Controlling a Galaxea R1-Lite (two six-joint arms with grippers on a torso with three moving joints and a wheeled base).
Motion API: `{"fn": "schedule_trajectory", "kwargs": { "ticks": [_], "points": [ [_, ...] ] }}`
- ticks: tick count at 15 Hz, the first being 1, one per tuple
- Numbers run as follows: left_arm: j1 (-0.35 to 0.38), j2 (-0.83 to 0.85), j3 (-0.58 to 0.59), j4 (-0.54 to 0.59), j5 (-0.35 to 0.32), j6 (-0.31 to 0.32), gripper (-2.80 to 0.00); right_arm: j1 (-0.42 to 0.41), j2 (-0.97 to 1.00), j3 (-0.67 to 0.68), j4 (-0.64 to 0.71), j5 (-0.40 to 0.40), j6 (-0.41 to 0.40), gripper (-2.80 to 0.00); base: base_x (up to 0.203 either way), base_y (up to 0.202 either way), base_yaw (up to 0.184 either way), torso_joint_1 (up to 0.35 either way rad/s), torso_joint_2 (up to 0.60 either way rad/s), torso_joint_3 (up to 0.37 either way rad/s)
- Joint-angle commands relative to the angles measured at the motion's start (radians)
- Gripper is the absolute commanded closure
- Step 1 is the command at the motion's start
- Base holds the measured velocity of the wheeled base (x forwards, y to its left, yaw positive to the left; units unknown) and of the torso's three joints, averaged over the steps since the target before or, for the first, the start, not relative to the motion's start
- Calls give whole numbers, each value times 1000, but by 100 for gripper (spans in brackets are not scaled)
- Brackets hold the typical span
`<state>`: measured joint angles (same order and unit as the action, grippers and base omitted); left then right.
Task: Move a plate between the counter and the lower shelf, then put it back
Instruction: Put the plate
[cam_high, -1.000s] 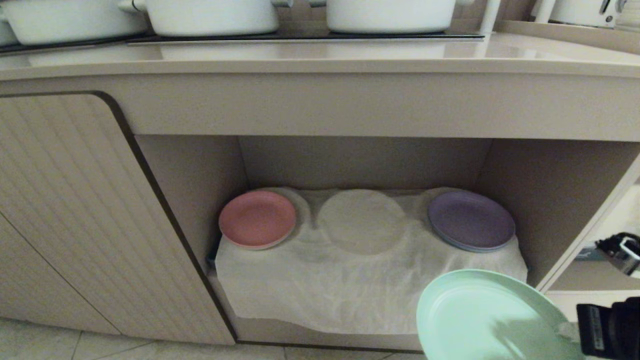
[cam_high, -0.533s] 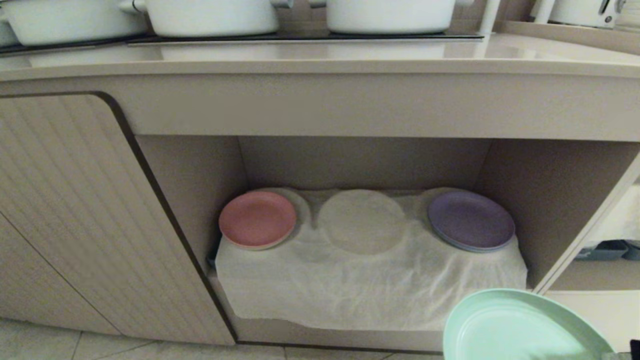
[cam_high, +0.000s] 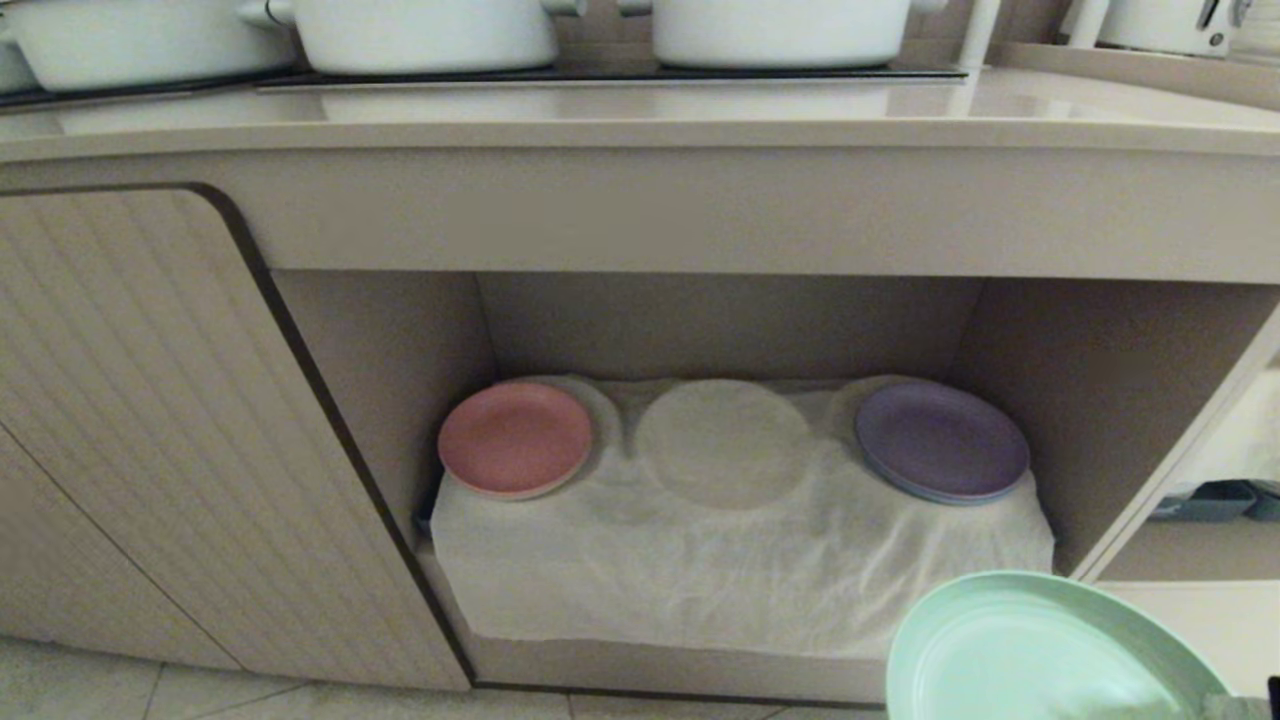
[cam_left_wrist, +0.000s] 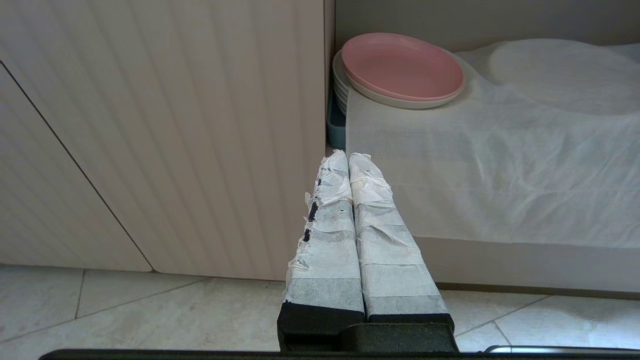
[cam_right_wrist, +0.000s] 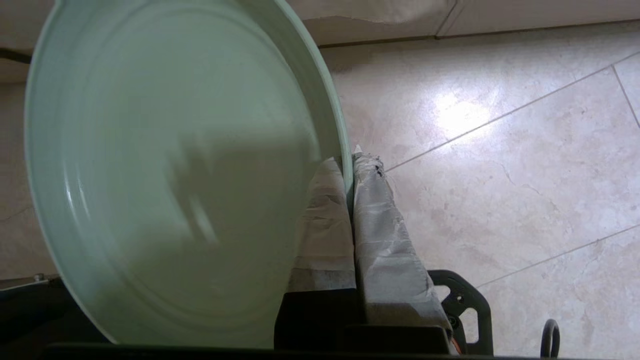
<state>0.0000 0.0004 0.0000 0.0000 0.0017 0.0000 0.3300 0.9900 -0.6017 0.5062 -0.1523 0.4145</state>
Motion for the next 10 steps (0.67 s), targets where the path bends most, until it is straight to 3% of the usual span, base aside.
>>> {"fn": "schedule_trajectory", "kwargs": {
  "ticks": [1, 10],
  "points": [
    [0, 0, 0, 0, 0, 0, 0, 0, 12, -3, 2, -1, 3, 0, 0, 0, 0, 0, 0, 0],
    [0, 0, 0, 0, 0, -1, 0, -2, 10, 3, -3, -1, 49, 0, 0, 0, 0, 0, 0, 0]
  ]
}}
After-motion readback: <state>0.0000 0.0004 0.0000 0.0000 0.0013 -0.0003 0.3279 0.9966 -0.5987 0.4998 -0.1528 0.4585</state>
